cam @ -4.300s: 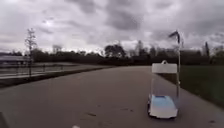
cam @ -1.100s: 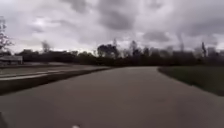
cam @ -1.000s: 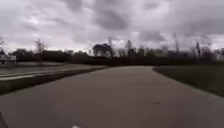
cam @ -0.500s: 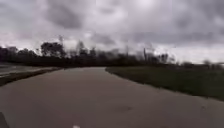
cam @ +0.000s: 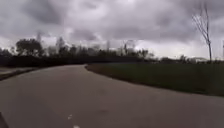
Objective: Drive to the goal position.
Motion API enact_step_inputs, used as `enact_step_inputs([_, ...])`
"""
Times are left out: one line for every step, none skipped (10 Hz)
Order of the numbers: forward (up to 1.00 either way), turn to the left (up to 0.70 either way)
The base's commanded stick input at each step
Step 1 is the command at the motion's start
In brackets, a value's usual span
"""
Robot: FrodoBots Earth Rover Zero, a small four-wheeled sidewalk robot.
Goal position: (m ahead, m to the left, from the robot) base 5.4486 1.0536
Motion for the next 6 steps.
enact_step_inputs([1.00,0.00])
enact_step_inputs([0.11,0.00])
enact_step_inputs([0.00,0.00])
enact_step_inputs([0.00,0.00])
enact_step_inputs([0.00,0.00])
enact_step_inputs([0.00,0.10])
